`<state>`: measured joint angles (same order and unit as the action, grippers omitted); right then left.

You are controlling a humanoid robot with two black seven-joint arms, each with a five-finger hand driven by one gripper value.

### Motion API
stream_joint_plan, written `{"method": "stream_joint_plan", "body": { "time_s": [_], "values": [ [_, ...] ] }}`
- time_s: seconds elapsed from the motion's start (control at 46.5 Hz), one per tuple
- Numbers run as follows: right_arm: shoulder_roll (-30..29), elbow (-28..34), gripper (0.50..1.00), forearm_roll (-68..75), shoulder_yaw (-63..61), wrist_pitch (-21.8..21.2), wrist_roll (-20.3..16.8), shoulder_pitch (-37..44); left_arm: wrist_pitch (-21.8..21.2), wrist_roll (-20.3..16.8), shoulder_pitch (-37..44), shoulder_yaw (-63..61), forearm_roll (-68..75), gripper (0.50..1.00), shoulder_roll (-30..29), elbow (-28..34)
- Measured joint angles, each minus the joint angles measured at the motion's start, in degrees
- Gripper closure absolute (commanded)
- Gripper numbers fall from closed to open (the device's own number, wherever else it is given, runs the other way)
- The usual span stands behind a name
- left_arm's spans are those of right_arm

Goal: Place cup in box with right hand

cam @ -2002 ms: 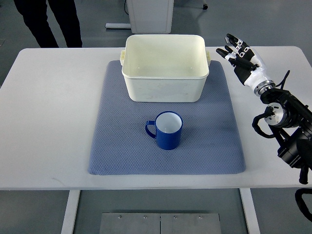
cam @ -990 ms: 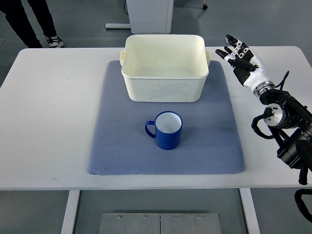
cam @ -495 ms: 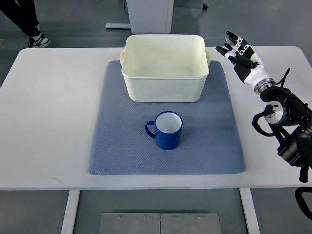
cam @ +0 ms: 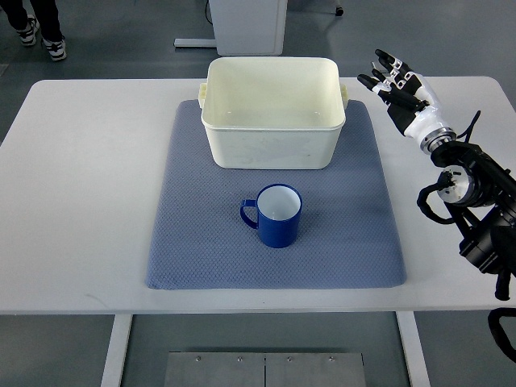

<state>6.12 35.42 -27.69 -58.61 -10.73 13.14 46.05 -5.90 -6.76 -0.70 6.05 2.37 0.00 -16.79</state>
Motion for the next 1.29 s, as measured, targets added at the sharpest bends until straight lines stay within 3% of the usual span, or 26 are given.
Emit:
{"method": "stream_joint_plan", "body": {
  "time_s": [0.56,0.969,1.291],
  "values": [
    [1.82,3.13,0.505,0.17,0.08,-0.06,-0.42,2.73,0.02,0.0,0.0,0.02,0.0,0.5,0.0,0.0],
    [6.72,17.96,0.502,1.29,1.87,-0.97,-2.55,2.99,0.02,0.0,0.0,0.0,0.0,0.5,0.0,0.0],
    [8.68,26.5,0.502,1.25,7.44,-6.96,-2.52,2.56,0.02,0.0,0.0,0.02,0.0,0.5,0.0,0.0]
  ]
}}
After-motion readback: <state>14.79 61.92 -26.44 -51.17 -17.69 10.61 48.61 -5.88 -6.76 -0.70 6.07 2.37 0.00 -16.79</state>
